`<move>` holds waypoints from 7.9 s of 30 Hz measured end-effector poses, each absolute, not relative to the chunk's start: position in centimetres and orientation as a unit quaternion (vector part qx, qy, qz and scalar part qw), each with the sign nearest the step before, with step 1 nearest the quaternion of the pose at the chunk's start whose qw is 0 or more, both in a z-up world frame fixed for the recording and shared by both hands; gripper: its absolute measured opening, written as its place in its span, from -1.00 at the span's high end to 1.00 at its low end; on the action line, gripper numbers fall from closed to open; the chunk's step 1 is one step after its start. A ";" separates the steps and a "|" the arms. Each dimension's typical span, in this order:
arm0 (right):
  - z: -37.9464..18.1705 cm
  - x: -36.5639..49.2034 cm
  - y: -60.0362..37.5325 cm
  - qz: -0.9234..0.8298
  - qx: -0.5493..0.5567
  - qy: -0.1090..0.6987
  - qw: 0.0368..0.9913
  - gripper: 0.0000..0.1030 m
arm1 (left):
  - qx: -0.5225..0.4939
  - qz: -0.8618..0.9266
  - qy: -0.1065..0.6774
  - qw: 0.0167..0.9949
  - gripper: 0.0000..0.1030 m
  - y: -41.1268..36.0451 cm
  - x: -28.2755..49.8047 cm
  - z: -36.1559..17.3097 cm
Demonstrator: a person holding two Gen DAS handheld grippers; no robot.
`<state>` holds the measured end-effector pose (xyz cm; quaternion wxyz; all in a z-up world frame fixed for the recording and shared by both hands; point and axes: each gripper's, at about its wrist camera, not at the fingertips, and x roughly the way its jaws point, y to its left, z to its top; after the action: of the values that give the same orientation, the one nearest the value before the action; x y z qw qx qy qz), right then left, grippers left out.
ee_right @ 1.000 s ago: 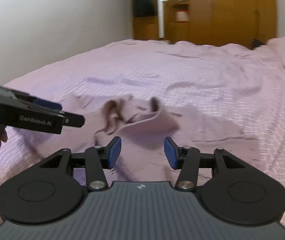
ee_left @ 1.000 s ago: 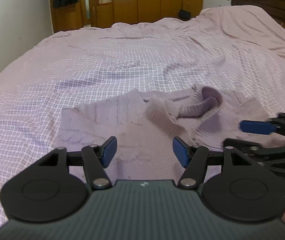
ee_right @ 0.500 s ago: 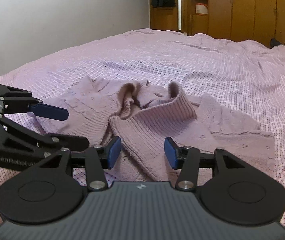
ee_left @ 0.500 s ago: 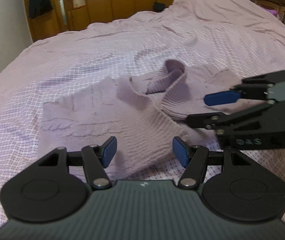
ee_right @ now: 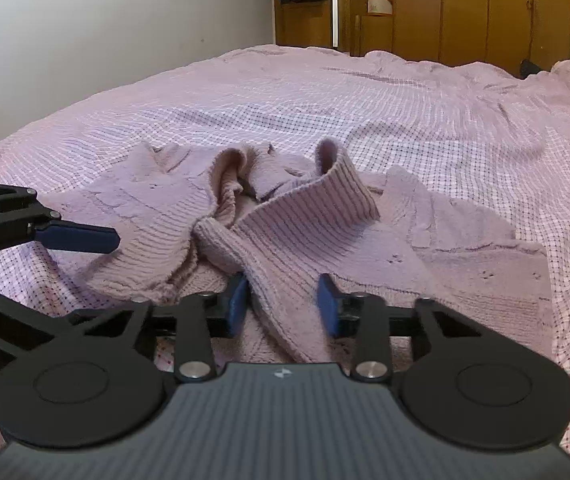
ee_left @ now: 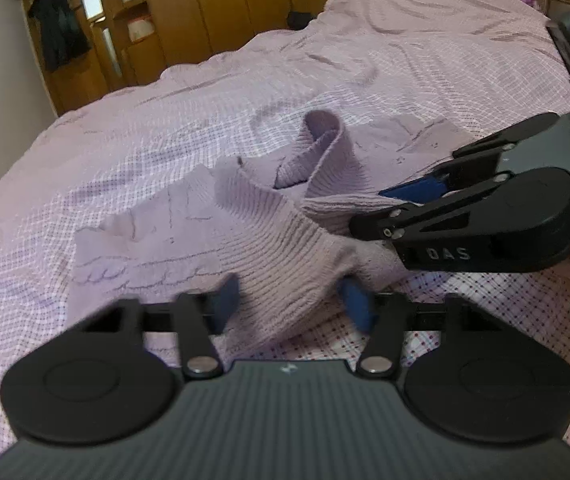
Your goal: Fold small clothes
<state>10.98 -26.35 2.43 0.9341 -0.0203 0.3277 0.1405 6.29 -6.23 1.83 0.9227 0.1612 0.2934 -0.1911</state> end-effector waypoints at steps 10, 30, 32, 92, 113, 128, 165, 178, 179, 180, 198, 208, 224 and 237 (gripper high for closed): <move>4.5 11.2 -28.5 0.076 -0.031 0.279 0.957 0.85 | 0.189 -0.115 0.236 0.946 0.80 -3.7 8.4 4.7; 3.3 15.3 -36.2 -0.100 -0.008 0.249 0.963 0.85 | 0.233 0.029 0.258 0.937 0.81 2.8 21.3 2.8; 2.8 15.9 -36.7 -0.111 -0.019 0.248 0.962 0.85 | 0.234 0.030 0.271 0.933 0.80 3.1 21.8 1.9; 3.9 6.1 -38.1 -0.095 0.150 0.323 0.930 -0.64 | 0.060 0.017 0.415 0.907 -0.26 7.9 9.2 5.3; 0.2 4.8 -39.3 -0.034 0.298 0.337 0.892 -0.78 | 0.017 0.026 0.454 0.891 -0.54 8.0 7.4 3.8; -1.0 6.0 -39.8 -0.038 0.375 0.306 0.874 -0.78 | 0.025 0.023 0.460 0.887 -0.54 8.2 7.6 3.3; 9.0 8.6 -33.5 -0.005 0.277 0.249 0.928 0.44 | 0.027 0.044 0.445 0.894 -0.54 11.1 5.5 6.7; 13.9 11.6 -23.2 0.068 0.249 0.223 0.940 0.47 | 0.023 0.054 0.429 0.902 -0.54 14.6 5.8 8.1; 14.1 11.9 -22.3 0.075 0.251 0.221 0.940 0.47 | 0.021 0.056 0.429 0.901 -0.54 14.9 5.8 8.0; 14.2 12.2 -21.4 0.082 0.250 0.219 0.939 0.47 | 0.019 0.057 0.429 0.901 -0.54 15.1 5.8 8.0; 6.0 14.1 -2.6 0.176 0.086 0.316 0.928 0.40 | 0.007 0.068 0.429 0.901 -0.54 19.0 5.3 6.7; 6.5 11.6 -4.1 0.204 0.122 0.300 0.924 -0.14 | -0.015 0.043 0.406 0.913 -0.54 18.3 5.9 7.9; 9.0 5.5 -13.9 0.062 0.203 0.305 0.929 -0.40 | -0.067 -0.016 0.377 0.924 -0.54 14.0 10.3 7.4; 4.8 8.0 -18.2 -0.003 0.241 0.312 0.919 -0.56 | 0.003 -0.047 0.356 0.933 -0.14 8.3 16.4 4.3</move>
<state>7.98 -18.24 4.79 0.9190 0.2407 0.3122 -0.0029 16.36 8.34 4.34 0.9334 0.0030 0.3558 -0.0474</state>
